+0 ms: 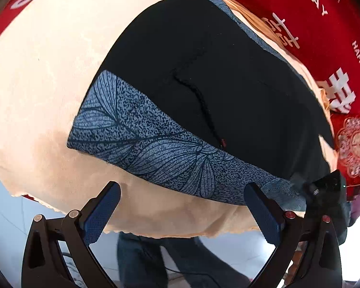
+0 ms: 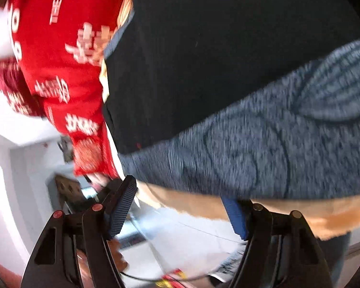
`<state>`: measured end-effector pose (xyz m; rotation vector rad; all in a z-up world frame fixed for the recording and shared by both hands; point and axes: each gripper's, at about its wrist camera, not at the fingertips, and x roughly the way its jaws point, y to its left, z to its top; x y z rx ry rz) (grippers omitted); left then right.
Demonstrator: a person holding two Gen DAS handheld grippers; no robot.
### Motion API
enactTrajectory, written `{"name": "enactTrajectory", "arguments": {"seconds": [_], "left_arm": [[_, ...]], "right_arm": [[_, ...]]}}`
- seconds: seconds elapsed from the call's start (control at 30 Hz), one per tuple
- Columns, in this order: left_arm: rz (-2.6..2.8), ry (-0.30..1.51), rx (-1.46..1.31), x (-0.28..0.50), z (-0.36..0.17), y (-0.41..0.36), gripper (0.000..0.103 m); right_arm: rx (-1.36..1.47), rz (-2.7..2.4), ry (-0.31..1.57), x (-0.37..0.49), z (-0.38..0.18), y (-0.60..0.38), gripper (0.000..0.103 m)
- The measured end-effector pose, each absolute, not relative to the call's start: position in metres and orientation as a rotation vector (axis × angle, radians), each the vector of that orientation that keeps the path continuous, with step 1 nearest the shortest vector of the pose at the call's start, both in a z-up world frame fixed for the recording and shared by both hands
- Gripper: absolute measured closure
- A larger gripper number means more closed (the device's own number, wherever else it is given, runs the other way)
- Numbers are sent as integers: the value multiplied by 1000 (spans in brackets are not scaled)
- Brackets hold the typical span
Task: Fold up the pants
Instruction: 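Grasp the grey trim at the trouser hem with both grippers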
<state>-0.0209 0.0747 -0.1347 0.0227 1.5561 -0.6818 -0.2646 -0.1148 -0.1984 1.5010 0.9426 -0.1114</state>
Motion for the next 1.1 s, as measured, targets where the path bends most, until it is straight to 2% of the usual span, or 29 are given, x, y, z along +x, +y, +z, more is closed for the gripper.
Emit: {"name": "enactTrajectory", "arguments": {"seconds": [0.1, 0.23, 0.27, 0.3, 0.33, 0.37, 0.4, 0.47, 0.63, 0.87, 0.93, 0.97, 1.0, 1.03, 1.1], "left_arm": [[-689, 1603, -97, -20, -136, 73, 0], [-678, 1603, -242, -14, -138, 50, 0], [-662, 1586, -261, -10, -138, 45, 8], [-645, 1572, -255, -6, -137, 40, 22], [-624, 1566, -228, -2, -138, 34, 28], [-616, 1560, -206, 0, -139, 32, 43], [-617, 1558, -188, 1, -140, 32, 53], [-635, 1561, -161, 3, -140, 35, 57], [-696, 1557, -87, 5, -132, 33, 57], [-730, 1565, 27, 4, -129, 27, 57], [-716, 1569, 52, 3, -130, 27, 57], [-712, 1568, 58, 2, -130, 30, 63], [-711, 1567, 62, 2, -130, 29, 68], [-693, 1563, 70, 2, -128, 28, 68], [-667, 1559, 57, 4, -121, 28, 68]], "right_arm": [[1548, -89, 843, -258, -181, -124, 38], [1536, 1, 750, -251, -141, -127, 38], [1522, 19, 745, -249, -134, -128, 38], [1511, 32, 745, -248, -129, -128, 38], [1501, 44, 750, -247, -126, -129, 38], [1494, 47, 763, -247, -126, -130, 38], [1483, 39, 783, -248, -128, -131, 38], [1454, -10, 829, -254, -135, -135, 38], [1477, -207, 865, -305, -164, -148, 38], [1678, -384, 647, -371, -172, -160, 38], [1768, -400, 524, -381, -179, -163, 49], [1808, -407, 475, -385, -183, -165, 67], [1843, -419, 444, -389, -187, -166, 92], [1866, -438, 425, -392, -186, -167, 96], [1797, -433, 475, -384, -165, -172, 96]]}}
